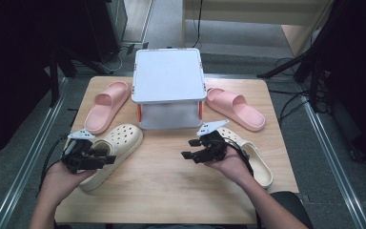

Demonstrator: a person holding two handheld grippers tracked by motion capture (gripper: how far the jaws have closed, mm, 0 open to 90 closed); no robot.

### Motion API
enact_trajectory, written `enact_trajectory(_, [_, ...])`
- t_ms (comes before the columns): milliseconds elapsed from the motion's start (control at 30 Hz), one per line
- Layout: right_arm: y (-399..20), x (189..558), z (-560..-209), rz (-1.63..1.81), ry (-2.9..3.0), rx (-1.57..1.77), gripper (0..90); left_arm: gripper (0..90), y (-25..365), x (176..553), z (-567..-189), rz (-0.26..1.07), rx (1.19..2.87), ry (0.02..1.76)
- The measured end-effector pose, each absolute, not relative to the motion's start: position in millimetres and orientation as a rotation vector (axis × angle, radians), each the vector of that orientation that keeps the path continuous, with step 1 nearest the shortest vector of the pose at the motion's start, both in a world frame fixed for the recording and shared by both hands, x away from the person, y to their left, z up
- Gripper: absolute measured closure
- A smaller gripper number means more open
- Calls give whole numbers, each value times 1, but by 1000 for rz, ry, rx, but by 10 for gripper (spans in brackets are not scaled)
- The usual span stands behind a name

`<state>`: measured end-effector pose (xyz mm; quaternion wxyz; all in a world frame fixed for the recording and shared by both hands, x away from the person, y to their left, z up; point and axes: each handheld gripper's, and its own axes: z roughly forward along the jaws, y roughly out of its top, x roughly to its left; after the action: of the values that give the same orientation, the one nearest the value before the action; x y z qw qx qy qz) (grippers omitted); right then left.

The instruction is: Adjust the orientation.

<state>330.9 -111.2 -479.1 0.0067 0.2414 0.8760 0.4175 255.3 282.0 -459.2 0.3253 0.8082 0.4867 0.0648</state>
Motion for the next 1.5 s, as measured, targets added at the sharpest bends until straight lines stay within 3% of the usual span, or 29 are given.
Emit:
enact_trajectory(167, [-110, 330, -479, 1302, 2741, 753, 436, 535, 278, 263, -476, 141, 2119, 1303])
enact_trajectory(500, [-108, 329, -481, 1283, 2747, 744, 440, 766, 271, 277, -480, 199, 2115, 1288])
enact_trajectory(1000, [-110, 327, -481, 1280, 2754, 755, 459, 776, 270, 276, -454, 175, 2055, 1265])
enact_trajectory(1500, [-125, 317, -479, 1281, 2693, 796, 455, 775, 209, 292, -447, 100, 2150, 1087])
